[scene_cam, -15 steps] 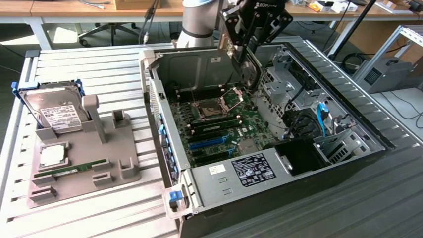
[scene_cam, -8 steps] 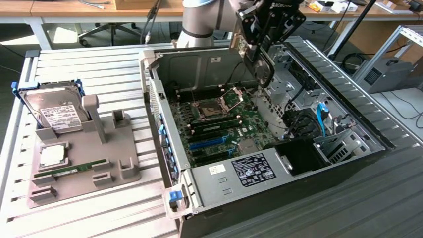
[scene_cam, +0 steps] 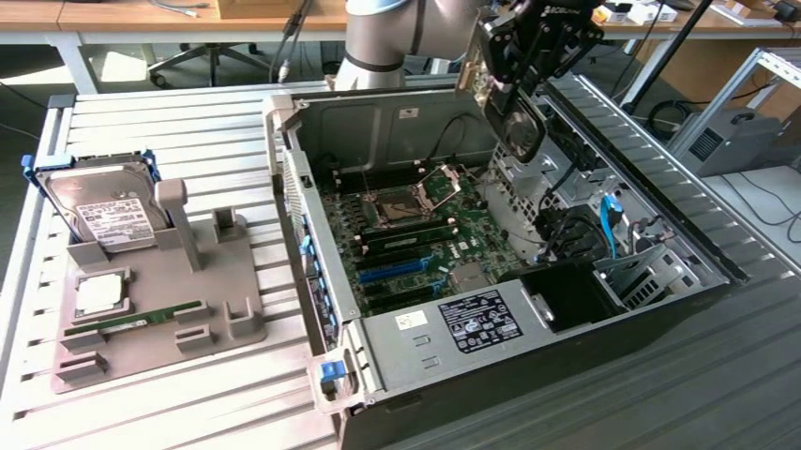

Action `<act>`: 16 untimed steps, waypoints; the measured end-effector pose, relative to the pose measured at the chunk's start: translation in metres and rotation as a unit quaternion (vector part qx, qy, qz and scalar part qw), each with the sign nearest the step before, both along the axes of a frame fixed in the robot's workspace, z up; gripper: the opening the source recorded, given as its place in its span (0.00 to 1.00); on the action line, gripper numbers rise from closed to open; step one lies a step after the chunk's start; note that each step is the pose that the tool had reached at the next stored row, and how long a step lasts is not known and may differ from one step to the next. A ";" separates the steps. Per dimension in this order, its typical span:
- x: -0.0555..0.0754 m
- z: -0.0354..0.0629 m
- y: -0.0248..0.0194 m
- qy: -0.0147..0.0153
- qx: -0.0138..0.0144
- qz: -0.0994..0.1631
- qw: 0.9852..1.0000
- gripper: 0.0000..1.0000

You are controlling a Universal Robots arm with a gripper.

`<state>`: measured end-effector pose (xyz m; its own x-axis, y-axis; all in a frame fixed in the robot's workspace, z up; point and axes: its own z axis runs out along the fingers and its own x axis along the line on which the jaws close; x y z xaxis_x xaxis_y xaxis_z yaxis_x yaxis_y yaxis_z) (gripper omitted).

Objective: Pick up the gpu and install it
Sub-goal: 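Pick up the gpu and move the gpu toward the slot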

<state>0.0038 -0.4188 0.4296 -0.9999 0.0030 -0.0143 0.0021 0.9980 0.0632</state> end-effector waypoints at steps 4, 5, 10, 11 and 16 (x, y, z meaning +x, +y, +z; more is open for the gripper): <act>0.011 0.0000 0.0002 0.000 0.000 0.000 1.000 0.27; 0.012 0.0000 0.0002 0.000 0.000 0.000 1.000 0.27; 0.013 0.0000 0.0005 0.000 0.000 0.000 1.000 0.27; 0.013 0.0000 0.0005 0.000 0.000 0.000 1.000 0.27; 0.014 0.0000 -0.0055 0.000 0.000 0.000 1.000 0.27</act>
